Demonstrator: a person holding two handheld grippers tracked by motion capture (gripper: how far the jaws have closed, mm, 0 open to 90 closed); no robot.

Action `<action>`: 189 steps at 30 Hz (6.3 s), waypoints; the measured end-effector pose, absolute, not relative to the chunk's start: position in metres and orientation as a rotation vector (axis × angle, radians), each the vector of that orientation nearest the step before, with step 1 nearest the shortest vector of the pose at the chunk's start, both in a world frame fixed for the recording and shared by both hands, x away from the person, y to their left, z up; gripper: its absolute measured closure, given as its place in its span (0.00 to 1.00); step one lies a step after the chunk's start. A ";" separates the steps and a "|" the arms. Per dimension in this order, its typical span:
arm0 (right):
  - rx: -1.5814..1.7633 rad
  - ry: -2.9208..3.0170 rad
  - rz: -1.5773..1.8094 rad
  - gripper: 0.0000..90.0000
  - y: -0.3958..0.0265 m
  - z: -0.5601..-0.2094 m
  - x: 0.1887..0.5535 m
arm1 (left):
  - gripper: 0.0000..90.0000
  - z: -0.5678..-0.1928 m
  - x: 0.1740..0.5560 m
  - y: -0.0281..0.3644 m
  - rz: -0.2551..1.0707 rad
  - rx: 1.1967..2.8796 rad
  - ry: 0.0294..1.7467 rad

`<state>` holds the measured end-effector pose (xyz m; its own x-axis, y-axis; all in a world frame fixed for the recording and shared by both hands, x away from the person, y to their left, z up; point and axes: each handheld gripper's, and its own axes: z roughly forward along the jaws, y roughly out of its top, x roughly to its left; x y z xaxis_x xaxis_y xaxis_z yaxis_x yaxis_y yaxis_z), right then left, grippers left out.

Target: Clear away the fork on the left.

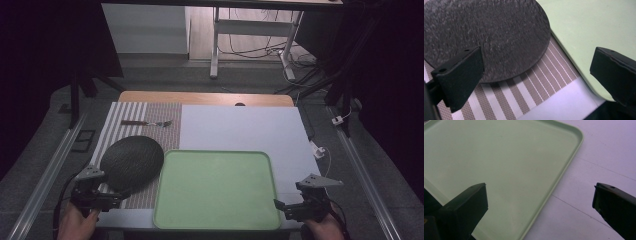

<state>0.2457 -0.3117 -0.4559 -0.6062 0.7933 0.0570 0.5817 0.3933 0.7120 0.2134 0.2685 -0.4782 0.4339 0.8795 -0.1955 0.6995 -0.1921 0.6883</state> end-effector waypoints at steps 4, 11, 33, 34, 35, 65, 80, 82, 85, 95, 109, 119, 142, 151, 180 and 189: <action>1.202 2.364 1.030 0.00 -0.312 -0.456 0.246 | 0.00 -0.479 0.222 0.267 0.310 1.965 1.336; 1.202 2.364 1.029 0.00 -0.312 -0.456 0.246 | 0.00 -0.482 0.236 0.264 0.300 1.989 1.337; 1.200 2.365 1.027 0.00 -0.311 -0.456 0.246 | 0.00 -0.491 0.289 0.262 0.309 2.023 1.341; 1.199 2.365 1.027 0.00 -0.311 -0.456 0.246 | 0.00 -0.491 0.291 0.261 0.317 2.026 1.347; 1.200 2.365 1.027 0.00 -0.311 -0.456 0.246 | 0.00 -0.491 0.294 0.261 0.322 2.030 1.351; 1.196 2.366 1.022 0.00 -0.311 -0.456 0.246 | 0.03 -0.495 0.364 0.277 0.356 1.993 1.384; 1.195 2.370 1.016 0.00 -0.310 -0.456 0.246 | 0.01 -0.496 0.398 0.284 0.374 1.994 1.376; 1.195 2.370 1.015 0.00 -0.310 -0.456 0.246 | 0.01 -0.497 0.402 0.284 0.373 1.997 1.381; 1.195 2.372 1.015 0.00 -0.310 -0.457 0.246 | 0.02 -0.498 0.409 0.285 0.369 1.996 1.382; 1.198 2.373 1.015 0.00 -0.310 -0.457 0.246 | 0.10 -0.504 0.433 0.288 0.374 2.036 1.412; 1.195 2.373 1.013 0.01 -0.310 -0.457 0.247 | 0.84 -0.508 0.464 0.304 0.356 2.112 1.457; 1.195 2.375 1.015 0.01 -0.310 -0.457 0.247 | 0.99 -0.507 0.486 0.309 0.388 2.089 1.538; 1.196 2.372 1.024 0.01 -0.312 -0.456 0.247 | 0.99 -0.520 0.510 0.317 0.411 2.055 1.660; 1.195 2.375 1.015 0.01 -0.311 -0.457 0.247 | 0.99 -0.516 0.513 0.324 0.425 2.107 1.676; 1.188 2.378 1.000 0.01 -0.309 -0.457 0.247 | 0.99 -0.523 0.486 0.317 0.207 2.186 1.566; 1.187 2.380 1.001 0.01 -0.309 -0.457 0.247 | 0.47 -0.512 0.494 0.314 0.272 2.142 1.559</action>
<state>0.2473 -0.3088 -0.4570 -0.6139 0.7883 0.0401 0.5801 0.4162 0.7002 0.4942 0.3140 -0.5121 0.3335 0.9358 -0.1143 0.8419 -0.2410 0.4828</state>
